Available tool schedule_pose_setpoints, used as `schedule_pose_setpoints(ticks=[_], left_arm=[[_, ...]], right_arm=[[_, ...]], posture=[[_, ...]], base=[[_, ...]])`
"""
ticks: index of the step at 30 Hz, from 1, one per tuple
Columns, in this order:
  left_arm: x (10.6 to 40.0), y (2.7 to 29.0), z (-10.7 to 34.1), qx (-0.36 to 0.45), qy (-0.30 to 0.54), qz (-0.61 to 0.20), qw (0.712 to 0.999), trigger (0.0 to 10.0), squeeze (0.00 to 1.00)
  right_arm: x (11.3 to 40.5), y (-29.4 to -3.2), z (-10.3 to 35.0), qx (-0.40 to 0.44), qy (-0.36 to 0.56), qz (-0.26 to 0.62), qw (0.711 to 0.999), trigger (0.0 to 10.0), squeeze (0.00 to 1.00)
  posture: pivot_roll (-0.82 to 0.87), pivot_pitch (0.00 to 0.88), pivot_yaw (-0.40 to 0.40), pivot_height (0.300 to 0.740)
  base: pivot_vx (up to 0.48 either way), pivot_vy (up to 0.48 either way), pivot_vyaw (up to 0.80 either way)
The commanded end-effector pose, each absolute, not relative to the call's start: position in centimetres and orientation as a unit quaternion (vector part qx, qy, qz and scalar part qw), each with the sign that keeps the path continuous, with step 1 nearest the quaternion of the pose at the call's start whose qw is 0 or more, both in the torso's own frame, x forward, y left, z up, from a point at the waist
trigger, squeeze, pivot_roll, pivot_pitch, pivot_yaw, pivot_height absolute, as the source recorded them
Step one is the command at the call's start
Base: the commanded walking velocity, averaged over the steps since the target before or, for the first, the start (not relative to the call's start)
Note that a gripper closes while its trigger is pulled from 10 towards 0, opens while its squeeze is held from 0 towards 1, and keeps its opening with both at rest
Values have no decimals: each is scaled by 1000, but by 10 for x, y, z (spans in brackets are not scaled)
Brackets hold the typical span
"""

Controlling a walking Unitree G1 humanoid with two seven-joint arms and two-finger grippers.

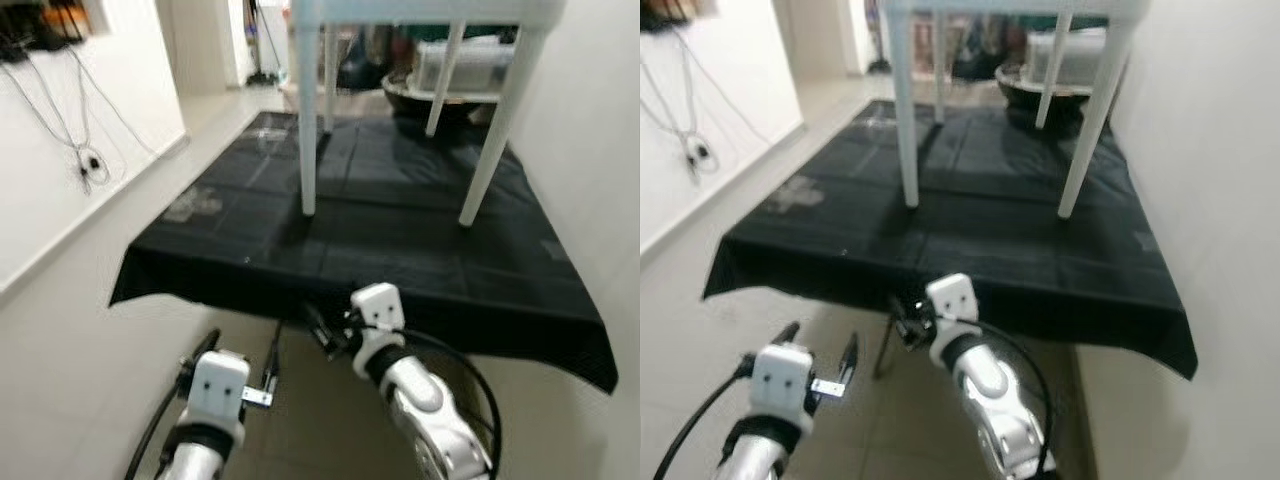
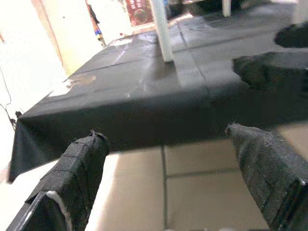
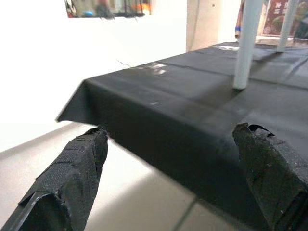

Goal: Building children table

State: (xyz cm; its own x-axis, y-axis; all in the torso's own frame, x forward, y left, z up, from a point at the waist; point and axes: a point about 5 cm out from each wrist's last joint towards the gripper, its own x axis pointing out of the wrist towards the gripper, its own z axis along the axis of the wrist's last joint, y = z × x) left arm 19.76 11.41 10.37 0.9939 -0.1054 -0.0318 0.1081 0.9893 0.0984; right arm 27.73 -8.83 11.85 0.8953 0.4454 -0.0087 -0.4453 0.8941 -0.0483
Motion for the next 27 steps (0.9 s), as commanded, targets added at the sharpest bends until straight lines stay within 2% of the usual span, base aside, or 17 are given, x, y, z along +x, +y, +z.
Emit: schedule_pose_setpoints(ticks=[1,9,27], left_arm=[[198,115,105,58,12,-50,997,10000,0],[201,116,106,60,9,-42,997,10000,0],[210,110,108,42,18,-24,999,10000,0]], right_arm=[[277,-89,117,-32,0,229,973,10000,0],[278,-86,116,-32,1,242,970,10000,0],[276,-79,112,-33,14,289,957,10000,0]], posture=[[-8,0,40,740],[-5,0,38,740],[-32,0,42,740]], base=[[-360,0,0],[-338,0,0],[0,0,0]])
